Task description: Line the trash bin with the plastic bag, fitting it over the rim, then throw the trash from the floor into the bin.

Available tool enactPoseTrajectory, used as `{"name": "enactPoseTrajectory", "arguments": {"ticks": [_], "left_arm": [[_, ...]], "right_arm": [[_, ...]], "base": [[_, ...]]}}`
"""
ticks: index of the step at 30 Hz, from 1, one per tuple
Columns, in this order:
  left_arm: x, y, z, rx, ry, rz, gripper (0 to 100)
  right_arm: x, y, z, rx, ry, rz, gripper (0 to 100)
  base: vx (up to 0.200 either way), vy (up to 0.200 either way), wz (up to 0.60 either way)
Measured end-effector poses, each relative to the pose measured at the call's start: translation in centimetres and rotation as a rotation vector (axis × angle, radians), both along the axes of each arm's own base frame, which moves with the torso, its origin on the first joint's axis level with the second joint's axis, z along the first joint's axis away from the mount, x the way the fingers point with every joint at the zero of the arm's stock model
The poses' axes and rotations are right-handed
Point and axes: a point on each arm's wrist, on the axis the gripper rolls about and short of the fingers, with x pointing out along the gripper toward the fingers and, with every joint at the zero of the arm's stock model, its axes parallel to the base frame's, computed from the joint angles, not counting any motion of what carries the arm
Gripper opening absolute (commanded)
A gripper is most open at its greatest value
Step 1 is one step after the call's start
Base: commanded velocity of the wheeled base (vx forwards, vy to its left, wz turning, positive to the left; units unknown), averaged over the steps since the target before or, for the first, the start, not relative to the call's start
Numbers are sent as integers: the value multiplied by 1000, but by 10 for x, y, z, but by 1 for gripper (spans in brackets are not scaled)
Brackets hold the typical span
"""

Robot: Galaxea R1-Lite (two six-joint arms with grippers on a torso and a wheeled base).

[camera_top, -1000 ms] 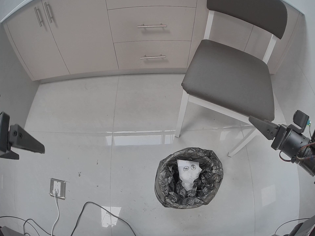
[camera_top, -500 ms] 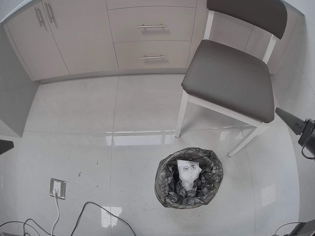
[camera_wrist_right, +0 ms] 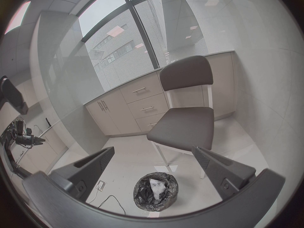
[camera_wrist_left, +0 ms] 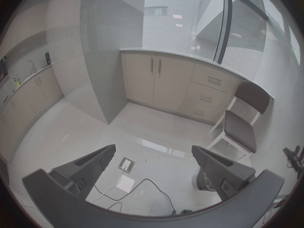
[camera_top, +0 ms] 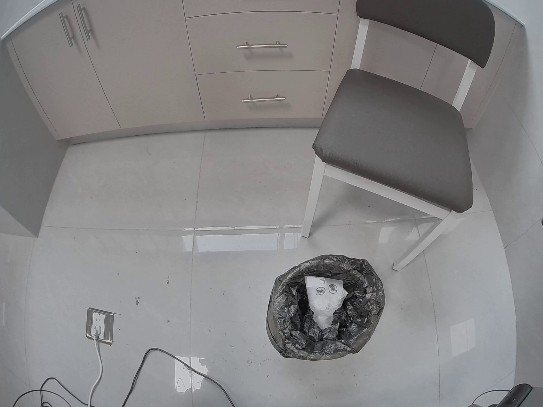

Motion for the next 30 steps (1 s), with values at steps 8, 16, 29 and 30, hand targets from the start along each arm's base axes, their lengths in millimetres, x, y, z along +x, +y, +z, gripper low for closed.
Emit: {"name": "enactPoseTrajectory", "arguments": {"ticks": [8,16,29,30], "left_arm": [[-35,-8,-59,42,-51,135,100],[-41,-20,-111,93,-100,155,100],[-17,-23,-156,190,-17,128,100],[-13,-23,-158,198,-38,127,100]], "right_arm": [[-38,-12,0,-20,-71,-95,100],[-55,-18,-17,-113,-110,-239,100],[-88,-18,-49,-204,-152,-347,100],[-90,-18,-52,-207,-159,-348,100]], "base": [[0,0,0],[0,0,0],[0,0,0],[0,0,0]]}}
